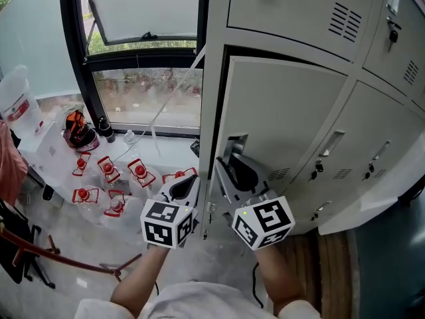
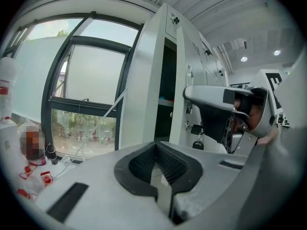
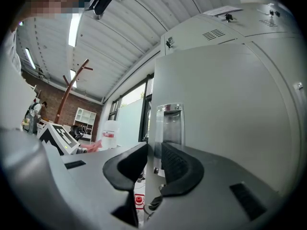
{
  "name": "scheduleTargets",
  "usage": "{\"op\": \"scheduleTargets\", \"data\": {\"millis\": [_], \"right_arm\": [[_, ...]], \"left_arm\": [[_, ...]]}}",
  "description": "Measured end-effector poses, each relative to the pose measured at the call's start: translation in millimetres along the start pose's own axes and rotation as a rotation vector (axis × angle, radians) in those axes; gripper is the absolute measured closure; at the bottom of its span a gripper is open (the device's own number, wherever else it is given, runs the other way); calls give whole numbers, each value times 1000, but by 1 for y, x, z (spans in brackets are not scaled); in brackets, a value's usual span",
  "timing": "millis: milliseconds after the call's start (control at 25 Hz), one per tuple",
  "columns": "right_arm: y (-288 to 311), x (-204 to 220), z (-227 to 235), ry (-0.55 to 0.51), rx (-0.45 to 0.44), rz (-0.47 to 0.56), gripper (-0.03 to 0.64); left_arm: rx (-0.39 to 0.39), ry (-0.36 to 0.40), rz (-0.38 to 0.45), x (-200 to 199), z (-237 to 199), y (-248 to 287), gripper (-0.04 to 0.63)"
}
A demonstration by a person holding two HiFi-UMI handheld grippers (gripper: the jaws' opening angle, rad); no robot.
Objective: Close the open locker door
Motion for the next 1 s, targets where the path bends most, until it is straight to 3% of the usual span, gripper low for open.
{"op": "scheduleTargets", "data": {"millis": [1000], "right_arm": [[46, 8, 25, -38, 82, -11, 558]], "left_arm": [[21, 10, 5, -8, -37, 25, 589]]}}
Point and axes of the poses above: the fingertips, and each gripper's own axes: y forward along the fingers, z to its right, x out of its underside, the point moved 4 cm from there along -y, backward along the fingers, and after that the axes turned 1 degree about z, right-handed, at the moved point
